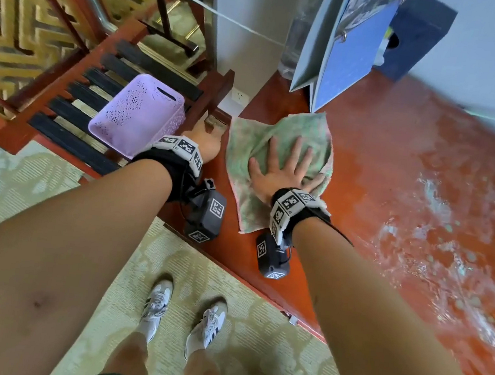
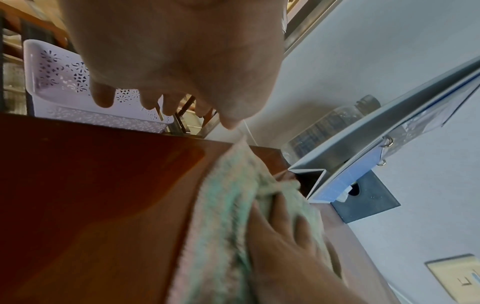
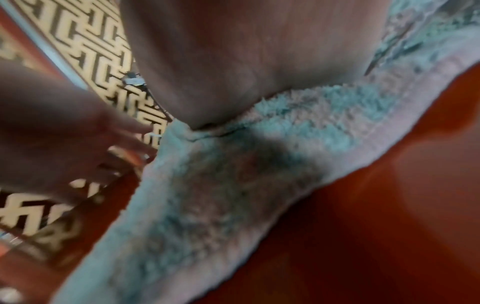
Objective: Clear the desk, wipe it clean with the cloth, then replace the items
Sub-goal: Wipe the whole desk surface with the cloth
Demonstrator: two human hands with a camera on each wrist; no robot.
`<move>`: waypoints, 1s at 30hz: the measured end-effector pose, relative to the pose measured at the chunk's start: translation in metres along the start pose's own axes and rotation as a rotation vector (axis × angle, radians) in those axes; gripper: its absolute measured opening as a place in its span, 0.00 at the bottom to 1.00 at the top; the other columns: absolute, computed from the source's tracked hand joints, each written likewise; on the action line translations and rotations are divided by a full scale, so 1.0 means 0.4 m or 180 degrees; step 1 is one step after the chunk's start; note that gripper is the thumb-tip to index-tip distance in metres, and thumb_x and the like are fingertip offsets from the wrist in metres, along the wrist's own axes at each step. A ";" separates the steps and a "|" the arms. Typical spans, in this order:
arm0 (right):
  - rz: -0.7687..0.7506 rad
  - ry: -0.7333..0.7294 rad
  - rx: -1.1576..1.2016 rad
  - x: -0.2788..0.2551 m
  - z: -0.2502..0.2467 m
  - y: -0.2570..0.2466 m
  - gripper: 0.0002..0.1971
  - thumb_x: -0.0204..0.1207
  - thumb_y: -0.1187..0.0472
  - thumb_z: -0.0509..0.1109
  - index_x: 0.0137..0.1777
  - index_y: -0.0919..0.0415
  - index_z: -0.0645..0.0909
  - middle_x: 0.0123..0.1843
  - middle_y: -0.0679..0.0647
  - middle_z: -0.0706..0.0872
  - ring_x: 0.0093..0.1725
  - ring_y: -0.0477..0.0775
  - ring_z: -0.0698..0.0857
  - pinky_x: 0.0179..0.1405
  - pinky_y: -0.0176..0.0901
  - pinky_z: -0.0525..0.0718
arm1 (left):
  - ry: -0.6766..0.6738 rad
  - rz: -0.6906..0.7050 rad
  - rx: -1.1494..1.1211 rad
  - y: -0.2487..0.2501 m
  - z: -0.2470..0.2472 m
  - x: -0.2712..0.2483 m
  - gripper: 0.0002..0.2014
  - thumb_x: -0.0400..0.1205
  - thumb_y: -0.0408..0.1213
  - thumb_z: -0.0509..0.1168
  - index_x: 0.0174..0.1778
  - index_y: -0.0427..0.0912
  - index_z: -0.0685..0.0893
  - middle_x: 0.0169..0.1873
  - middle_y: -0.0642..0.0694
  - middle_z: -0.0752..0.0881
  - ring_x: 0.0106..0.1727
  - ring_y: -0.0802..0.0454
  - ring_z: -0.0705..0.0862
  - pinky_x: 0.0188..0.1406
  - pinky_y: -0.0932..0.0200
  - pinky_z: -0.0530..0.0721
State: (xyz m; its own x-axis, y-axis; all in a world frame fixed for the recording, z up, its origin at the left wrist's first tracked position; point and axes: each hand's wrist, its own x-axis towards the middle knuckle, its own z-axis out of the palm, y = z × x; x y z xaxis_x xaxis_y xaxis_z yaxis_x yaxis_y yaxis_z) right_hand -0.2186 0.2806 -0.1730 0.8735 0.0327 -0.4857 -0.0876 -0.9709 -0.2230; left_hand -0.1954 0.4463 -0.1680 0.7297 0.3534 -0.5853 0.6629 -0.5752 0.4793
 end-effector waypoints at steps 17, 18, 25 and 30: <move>0.0251 0.0020 0.0404 -0.051 0.005 0.120 0.38 0.76 0.27 0.47 0.82 0.31 0.35 0.82 0.40 0.22 0.80 0.49 0.21 0.73 0.69 0.21 | 0.0220 0.1073 0.1324 0.108 0.098 -0.081 0.32 0.83 0.47 0.60 0.83 0.55 0.55 0.84 0.44 0.45 0.84 0.41 0.41 0.82 0.40 0.51; 0.0318 0.0038 0.0426 -0.049 -0.003 0.146 0.38 0.76 0.26 0.47 0.82 0.31 0.34 0.82 0.40 0.22 0.80 0.49 0.21 0.74 0.70 0.22 | 0.0142 0.1288 0.1474 0.126 0.111 -0.083 0.33 0.82 0.46 0.62 0.82 0.56 0.56 0.84 0.45 0.44 0.84 0.42 0.40 0.82 0.40 0.49; 0.0523 0.0062 0.0519 -0.017 -0.040 0.197 0.36 0.77 0.27 0.46 0.81 0.28 0.34 0.82 0.42 0.22 0.80 0.52 0.22 0.73 0.74 0.25 | -0.0152 0.1264 0.1683 0.230 0.161 -0.060 0.43 0.79 0.50 0.67 0.84 0.48 0.49 0.84 0.41 0.41 0.84 0.39 0.39 0.82 0.41 0.48; 0.0508 -0.0005 0.0472 0.038 -0.080 0.213 0.37 0.76 0.26 0.47 0.80 0.28 0.33 0.81 0.43 0.20 0.80 0.53 0.21 0.72 0.77 0.25 | -0.0234 0.0978 0.2191 0.298 0.147 -0.050 0.50 0.76 0.57 0.69 0.85 0.42 0.45 0.83 0.37 0.39 0.83 0.34 0.39 0.81 0.36 0.47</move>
State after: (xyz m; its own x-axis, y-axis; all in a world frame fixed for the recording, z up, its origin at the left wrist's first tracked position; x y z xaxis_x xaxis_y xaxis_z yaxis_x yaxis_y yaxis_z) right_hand -0.1975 0.1906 -0.1722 0.8422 -0.1180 -0.5261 -0.2943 -0.9182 -0.2651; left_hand -0.1408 0.3275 -0.1377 0.8358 0.0668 -0.5450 0.1600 -0.9791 0.1253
